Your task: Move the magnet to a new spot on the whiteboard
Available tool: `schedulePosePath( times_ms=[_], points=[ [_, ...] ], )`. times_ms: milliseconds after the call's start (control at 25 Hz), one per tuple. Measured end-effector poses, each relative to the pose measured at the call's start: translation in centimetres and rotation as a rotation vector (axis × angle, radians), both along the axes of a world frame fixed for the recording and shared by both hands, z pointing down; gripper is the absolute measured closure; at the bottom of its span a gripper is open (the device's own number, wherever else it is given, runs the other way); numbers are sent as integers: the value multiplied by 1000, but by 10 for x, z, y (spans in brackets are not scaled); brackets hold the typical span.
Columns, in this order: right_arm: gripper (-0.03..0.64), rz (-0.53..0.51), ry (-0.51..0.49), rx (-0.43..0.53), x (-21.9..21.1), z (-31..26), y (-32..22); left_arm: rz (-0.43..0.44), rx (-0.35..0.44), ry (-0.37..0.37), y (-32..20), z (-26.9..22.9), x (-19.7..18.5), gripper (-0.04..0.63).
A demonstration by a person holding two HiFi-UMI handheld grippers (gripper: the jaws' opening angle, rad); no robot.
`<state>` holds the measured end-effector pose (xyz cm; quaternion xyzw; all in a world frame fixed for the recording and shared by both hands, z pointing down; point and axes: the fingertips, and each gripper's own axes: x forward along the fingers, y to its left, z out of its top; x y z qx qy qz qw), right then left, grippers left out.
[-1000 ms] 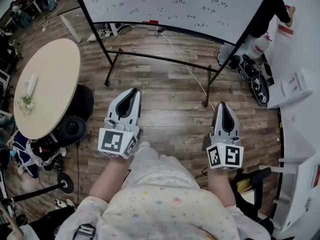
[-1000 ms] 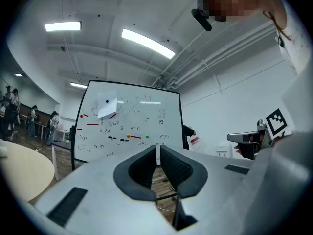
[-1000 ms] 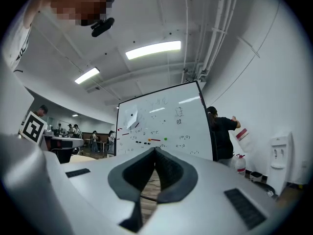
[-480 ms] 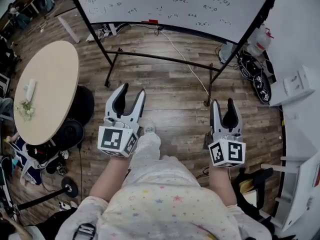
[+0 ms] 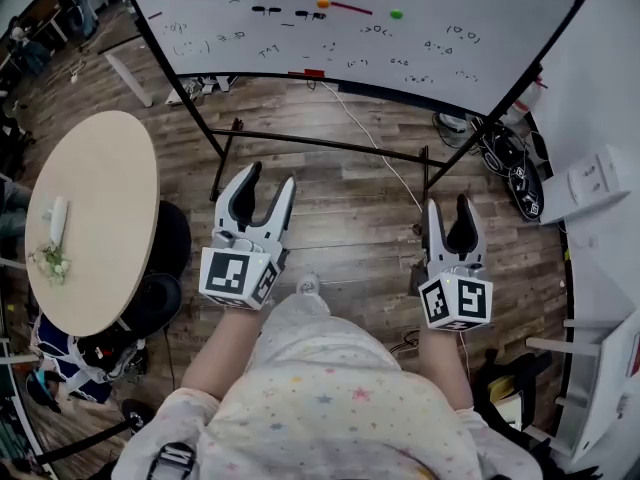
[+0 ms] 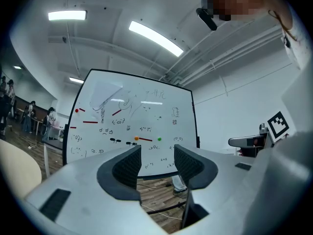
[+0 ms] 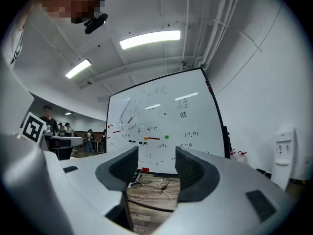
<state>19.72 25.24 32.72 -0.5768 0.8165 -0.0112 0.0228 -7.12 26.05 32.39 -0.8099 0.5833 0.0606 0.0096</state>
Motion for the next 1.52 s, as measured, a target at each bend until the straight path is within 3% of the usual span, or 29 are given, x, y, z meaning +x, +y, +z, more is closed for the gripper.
schedulePosePath(
  times_ms=[400, 600, 960, 1520],
  points=[
    [402, 42, 9, 9, -49, 8, -54, 43, 1, -2, -72, 6, -45, 405],
    [423, 76, 15, 7, -48, 10, -77, 32, -23, 13, -100, 18, -56, 405],
    [436, 54, 4, 14, -46, 15, -136, 29, -54, 11, -151, 29, -46, 405],
    [436, -71, 6, 20, -8, 6, -254, -38, -10, -8, -256, 9, 0, 405]
  ],
)
